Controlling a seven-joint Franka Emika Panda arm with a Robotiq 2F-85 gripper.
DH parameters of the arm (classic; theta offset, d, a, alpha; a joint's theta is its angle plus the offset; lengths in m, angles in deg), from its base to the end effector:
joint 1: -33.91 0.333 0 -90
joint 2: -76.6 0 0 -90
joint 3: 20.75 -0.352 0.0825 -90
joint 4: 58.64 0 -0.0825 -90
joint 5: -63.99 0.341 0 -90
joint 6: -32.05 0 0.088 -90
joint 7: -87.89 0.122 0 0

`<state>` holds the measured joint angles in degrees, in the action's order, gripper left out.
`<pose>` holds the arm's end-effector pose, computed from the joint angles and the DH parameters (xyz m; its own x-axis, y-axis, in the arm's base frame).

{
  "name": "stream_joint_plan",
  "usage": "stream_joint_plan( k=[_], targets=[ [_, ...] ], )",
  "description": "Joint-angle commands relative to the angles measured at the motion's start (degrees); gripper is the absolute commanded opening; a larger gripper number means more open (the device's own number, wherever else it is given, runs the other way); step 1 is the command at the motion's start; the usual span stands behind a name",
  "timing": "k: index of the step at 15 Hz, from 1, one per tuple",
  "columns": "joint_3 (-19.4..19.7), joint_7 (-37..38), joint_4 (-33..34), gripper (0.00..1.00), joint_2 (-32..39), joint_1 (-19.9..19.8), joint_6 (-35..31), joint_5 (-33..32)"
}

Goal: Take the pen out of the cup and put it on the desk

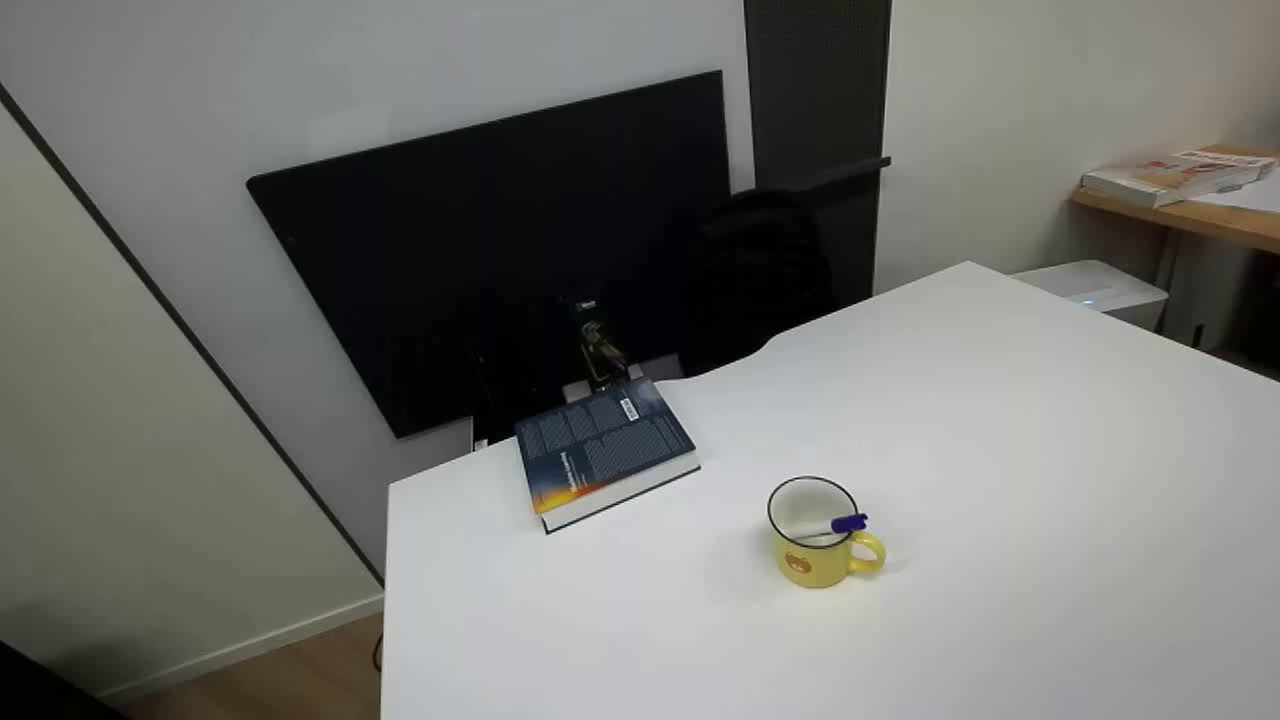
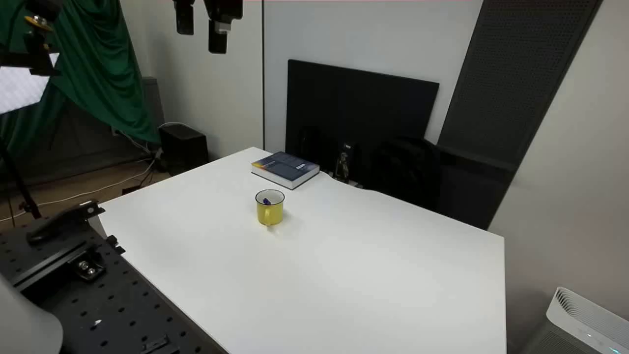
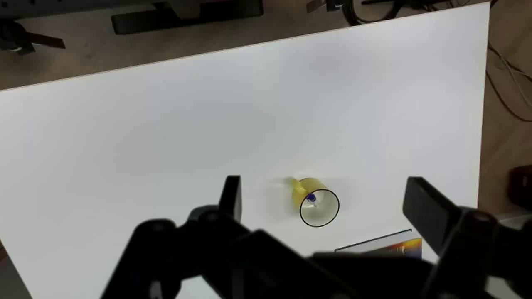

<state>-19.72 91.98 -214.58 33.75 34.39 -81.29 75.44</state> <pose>0.2563 0.0124 0.4693 0.9881 -0.1529 -0.0178 -0.1534 -0.9690 -0.1938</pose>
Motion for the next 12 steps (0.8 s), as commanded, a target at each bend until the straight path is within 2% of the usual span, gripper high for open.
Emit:
stream_joint_plan(
  k=[1,9,12],
  targets=[
    [-0.22,-0.15,0.11,1.0,0.04,-0.27,0.17,0.14],
    [-0.22,-0.15,0.11,1.0,0.04,-0.27,0.17,0.14],
    [-1.06,0.17,-2.27,1.0,2.97,-0.3,-1.53,-0.34]
  ],
)
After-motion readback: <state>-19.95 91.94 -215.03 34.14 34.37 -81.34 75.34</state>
